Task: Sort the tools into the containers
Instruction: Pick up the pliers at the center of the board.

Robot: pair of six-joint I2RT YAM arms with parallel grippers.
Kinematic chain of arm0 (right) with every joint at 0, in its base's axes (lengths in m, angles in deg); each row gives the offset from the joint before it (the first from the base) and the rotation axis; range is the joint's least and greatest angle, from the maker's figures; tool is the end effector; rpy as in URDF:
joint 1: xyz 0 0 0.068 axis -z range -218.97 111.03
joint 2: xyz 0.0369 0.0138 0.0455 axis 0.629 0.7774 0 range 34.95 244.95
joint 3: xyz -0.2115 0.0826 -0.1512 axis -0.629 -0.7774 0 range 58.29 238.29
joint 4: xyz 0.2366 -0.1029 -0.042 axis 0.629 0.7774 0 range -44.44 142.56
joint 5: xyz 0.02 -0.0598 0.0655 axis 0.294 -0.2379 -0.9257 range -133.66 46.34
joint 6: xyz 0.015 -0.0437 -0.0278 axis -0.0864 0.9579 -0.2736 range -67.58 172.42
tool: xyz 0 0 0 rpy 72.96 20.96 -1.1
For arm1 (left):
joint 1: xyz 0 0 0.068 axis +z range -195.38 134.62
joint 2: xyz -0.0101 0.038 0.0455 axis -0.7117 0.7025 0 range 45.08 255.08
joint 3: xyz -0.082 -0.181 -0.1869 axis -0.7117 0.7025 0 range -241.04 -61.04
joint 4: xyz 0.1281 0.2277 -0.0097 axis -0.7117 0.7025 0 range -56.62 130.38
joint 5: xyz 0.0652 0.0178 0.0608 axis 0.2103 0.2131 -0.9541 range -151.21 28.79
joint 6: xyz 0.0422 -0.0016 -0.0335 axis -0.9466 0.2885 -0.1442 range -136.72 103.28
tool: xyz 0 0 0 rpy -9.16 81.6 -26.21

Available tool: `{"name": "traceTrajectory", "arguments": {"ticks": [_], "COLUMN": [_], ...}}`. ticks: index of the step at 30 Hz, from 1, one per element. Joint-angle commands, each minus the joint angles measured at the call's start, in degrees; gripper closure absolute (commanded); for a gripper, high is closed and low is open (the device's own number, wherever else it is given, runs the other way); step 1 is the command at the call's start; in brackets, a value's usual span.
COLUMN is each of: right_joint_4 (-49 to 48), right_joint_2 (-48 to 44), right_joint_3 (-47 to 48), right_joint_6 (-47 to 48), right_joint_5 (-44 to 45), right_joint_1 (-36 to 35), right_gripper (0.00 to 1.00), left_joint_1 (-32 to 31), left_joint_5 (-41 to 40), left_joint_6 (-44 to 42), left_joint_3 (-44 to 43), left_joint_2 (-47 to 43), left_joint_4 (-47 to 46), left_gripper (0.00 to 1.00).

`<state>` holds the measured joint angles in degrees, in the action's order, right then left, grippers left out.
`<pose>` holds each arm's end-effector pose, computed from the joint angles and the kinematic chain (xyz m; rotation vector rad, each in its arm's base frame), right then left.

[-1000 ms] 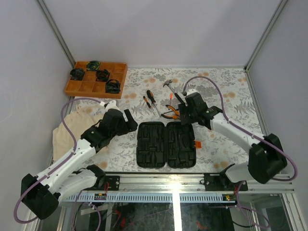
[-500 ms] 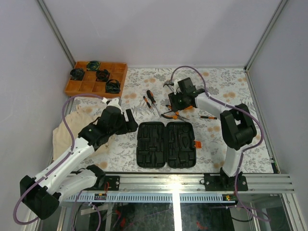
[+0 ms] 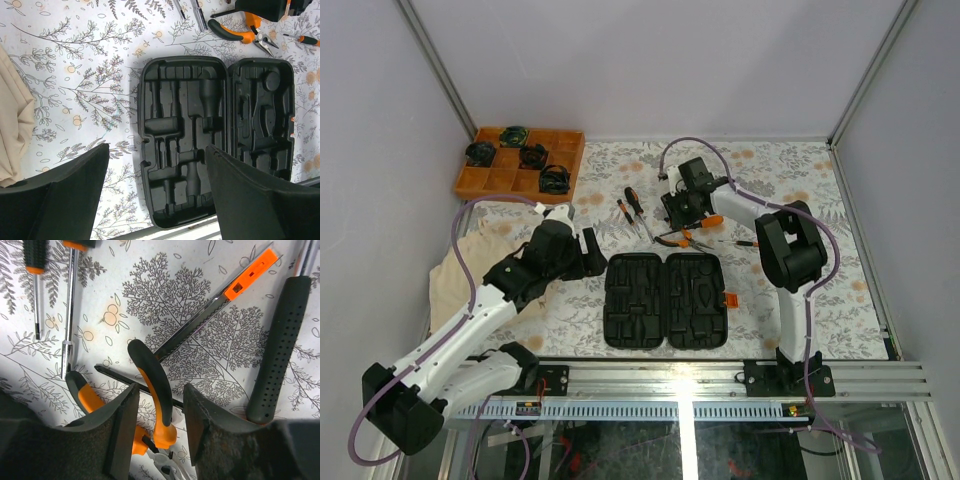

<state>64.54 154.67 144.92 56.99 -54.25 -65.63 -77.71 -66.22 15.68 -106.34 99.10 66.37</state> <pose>0.4044 0.2103 0.1733 -0.7492 2.3849 0.3918 0.1688 -0.1032 0.2765 -0.0473 2.3427 -0.4756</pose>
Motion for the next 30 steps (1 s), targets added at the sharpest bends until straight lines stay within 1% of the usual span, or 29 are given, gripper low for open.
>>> {"name": "traceTrajectory", "arguments": {"ticks": [1, 3, 5, 9, 14, 19, 21, 25, 30], "right_joint_4": [1.6, 1.9, 2.5, 3.0, 2.0, 1.6, 0.2, -4.8, -8.6], "right_joint_2": [0.8, 1.5, 2.2, 1.6, -4.2, -11.5, -15.1, -22.9, -31.2], "right_joint_3": [2.4, 2.8, 3.5, 3.8, 2.4, 0.7, -1.1, -6.0, -11.0], "right_joint_6": [2.7, 2.9, 3.2, 3.8, 4.9, 4.8, 2.7, -5.1, -18.9], "right_joint_5": [-1.5, -1.5, -1.7, -0.8, 3.5, 8.6, 11.0, 15.4, 14.4], "right_joint_1": [0.1, 0.2, 0.1, 0.2, 0.1, 0.1, 0.2, 0.2, 0.2], "right_gripper": [0.54, 0.57, 0.66, 0.77, 0.9, 0.97, 1.0, 1.0, 1.0], "left_joint_1": [0.3, 0.3, 0.2, 0.3, 0.2, 0.3, 0.3, 0.3, 0.3], "left_joint_5": [1.0, 1.2, 1.3, 1.4, 1.5, 2.3, 2.8, 5.1, 7.2], "left_joint_6": [-1.1, -1.1, -1.1, -1.1, -1.2, -1.2, -1.2, -2.0, -2.6], "left_joint_3": [-0.6, -0.5, -0.5, -0.5, -0.4, -0.2, -0.1, -0.5, -1.0], "left_joint_2": [0.3, 0.4, 0.7, 1.0, 0.7, -0.8, -1.7, -3.8, -5.4], "left_joint_4": [-0.6, -0.7, -0.8, -1.0, -1.4, -2.1, -2.7, -4.5, -8.1], "left_gripper": [0.24, 0.24, 0.24, 0.24, 0.24, 0.24, 0.24, 0.23, 0.23]}}
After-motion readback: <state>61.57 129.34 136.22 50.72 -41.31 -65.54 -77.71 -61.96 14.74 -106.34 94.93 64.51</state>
